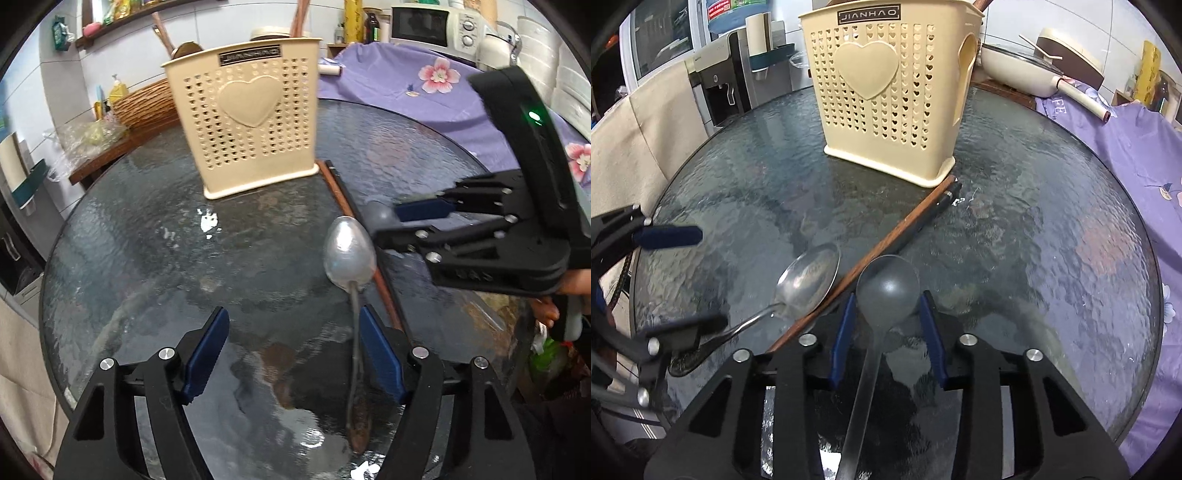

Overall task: Organize utensils
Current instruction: 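Move the right tool onto the clear plastic spoon while the left tool reaches a steel spoon, then grasp the clear plastic spoon with the right tool while the left tool grasps the steel spoon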

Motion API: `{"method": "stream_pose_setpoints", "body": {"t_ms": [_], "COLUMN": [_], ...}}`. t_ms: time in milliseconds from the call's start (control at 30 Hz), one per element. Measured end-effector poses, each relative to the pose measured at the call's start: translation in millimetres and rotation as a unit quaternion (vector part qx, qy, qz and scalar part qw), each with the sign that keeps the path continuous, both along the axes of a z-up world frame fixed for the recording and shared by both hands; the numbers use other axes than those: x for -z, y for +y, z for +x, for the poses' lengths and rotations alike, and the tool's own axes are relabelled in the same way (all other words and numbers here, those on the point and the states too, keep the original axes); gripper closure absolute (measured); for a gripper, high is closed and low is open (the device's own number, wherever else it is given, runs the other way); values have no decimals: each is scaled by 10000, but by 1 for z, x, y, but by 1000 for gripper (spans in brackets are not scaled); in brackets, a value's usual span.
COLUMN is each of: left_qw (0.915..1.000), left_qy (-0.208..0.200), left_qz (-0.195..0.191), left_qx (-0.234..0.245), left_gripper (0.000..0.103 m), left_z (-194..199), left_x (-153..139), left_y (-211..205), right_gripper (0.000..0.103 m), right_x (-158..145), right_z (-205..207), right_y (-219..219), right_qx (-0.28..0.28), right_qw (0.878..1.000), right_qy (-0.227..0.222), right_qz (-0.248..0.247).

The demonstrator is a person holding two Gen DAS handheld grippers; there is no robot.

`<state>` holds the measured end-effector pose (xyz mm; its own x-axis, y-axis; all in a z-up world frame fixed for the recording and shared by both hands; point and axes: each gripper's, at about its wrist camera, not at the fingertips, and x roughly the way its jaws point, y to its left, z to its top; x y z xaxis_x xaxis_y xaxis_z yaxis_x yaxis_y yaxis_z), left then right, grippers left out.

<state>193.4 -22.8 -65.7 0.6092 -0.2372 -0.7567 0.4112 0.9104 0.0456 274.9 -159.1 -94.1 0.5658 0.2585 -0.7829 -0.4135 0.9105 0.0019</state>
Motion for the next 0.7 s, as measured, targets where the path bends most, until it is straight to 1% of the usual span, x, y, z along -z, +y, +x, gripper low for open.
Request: {"method": "stream_pose_setpoints", "body": {"t_ms": [100, 300, 367, 400, 467, 567, 700], "left_qw": [9998, 9988, 9981, 9982, 9983, 9982, 9985], "left_qy": [-1, 132, 140, 121, 155, 140, 245], "left_qz": [165, 317, 408, 396, 373, 413, 253], "left_qx": [107, 358, 430, 426, 416, 408, 431], "left_gripper": [33, 37, 42, 43, 49, 49, 48], "left_z": [-4, -12, -13, -12, -10, -4, 9], "left_x": [1, 8, 11, 11, 10, 9, 9], "left_y": [-6, -14, -18, -19, -19, -24, -32], "right_gripper": [67, 68, 68, 68, 68, 68, 68], "right_x": [0, 0, 0, 0, 0, 0, 0], "right_z": [0, -2, -4, -6, -9, -12, -13], "right_y": [-1, -7, -11, -12, -14, -17, -23], "right_qx": [-38, 35, 54, 57, 45, 36, 68], "right_qw": [10000, 9999, 9999, 9998, 9997, 9996, 9993], "right_qy": [-13, 22, 31, 45, 68, 79, 78], "right_qz": [-6, 105, 152, 187, 244, 282, 353]}}
